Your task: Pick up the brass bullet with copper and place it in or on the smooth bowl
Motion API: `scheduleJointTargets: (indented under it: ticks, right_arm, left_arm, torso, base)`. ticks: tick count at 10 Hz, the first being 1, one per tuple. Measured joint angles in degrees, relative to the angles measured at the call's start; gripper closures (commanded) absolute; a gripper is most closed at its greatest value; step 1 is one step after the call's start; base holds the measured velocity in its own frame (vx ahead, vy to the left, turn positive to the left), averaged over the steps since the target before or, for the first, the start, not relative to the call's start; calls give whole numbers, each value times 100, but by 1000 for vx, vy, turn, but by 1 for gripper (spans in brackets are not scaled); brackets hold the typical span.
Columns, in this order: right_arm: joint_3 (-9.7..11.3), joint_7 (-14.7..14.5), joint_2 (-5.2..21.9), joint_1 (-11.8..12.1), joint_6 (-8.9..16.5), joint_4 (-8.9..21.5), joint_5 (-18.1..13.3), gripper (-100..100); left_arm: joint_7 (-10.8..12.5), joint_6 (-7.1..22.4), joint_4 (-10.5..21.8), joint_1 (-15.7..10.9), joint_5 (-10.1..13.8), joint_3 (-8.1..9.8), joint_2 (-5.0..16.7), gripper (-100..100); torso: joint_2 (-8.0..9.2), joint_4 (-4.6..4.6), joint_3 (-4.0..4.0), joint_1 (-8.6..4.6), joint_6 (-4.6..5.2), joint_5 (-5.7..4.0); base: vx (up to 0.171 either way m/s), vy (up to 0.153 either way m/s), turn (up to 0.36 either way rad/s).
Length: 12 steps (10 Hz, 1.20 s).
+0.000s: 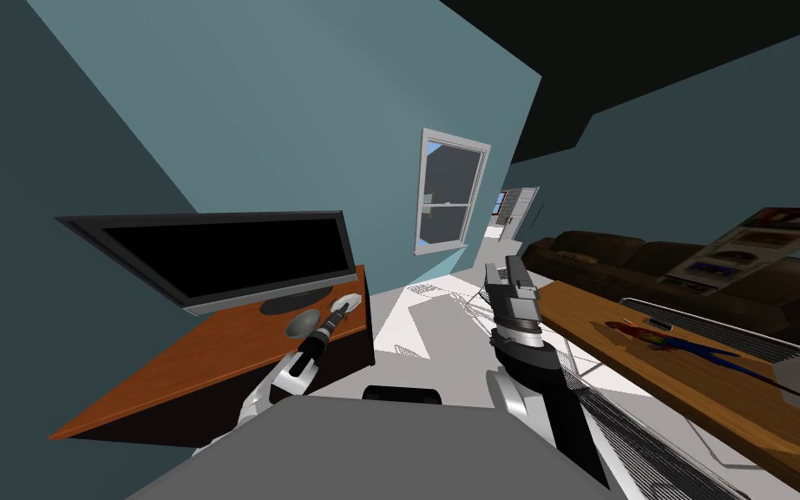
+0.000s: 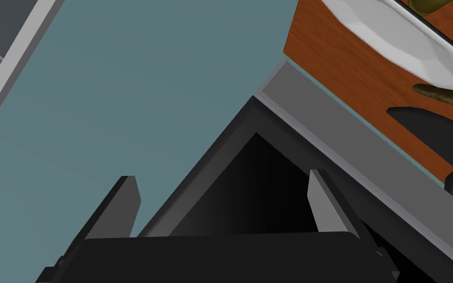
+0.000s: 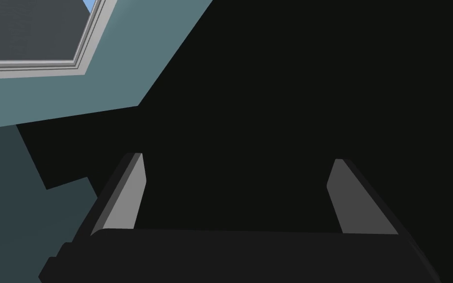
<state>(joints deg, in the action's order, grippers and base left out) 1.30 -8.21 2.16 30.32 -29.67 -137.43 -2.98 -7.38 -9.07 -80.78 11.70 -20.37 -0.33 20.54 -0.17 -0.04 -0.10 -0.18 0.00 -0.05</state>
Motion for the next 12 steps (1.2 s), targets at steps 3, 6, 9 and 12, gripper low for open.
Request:
scheduleJointTargets:
  ticks: [3,6,9,12]
  right_arm:
    - [0,0,0,0,0,0,0,0]
    - [0,0,0,0,0,0,0,0]
    - [0,0,0,0,0,0,0,0]
    - [0,0,0,0,0,0,0,0]
  left_arm:
    - [-123,137,606,-157,-183,16,54,-100]
    - [-230,288,1139,-296,-328,27,75,-100]
    - [-357,510,1544,-345,-486,-2,153,-100]
    - [-507,579,1971,-449,-635,45,158,-100]
  torso:
    - [-6,-2,-3,-6,-1,-2]
    - [-5,-2,-4,8,-1,1]
    - [-8,-2,-5,7,-1,0]
    - [-8,-2,-5,13,0,2]
  base:
    - [53,-63,18]
    - [60,-35,12]
    - [69,-41,14]
    - [59,-22,9]
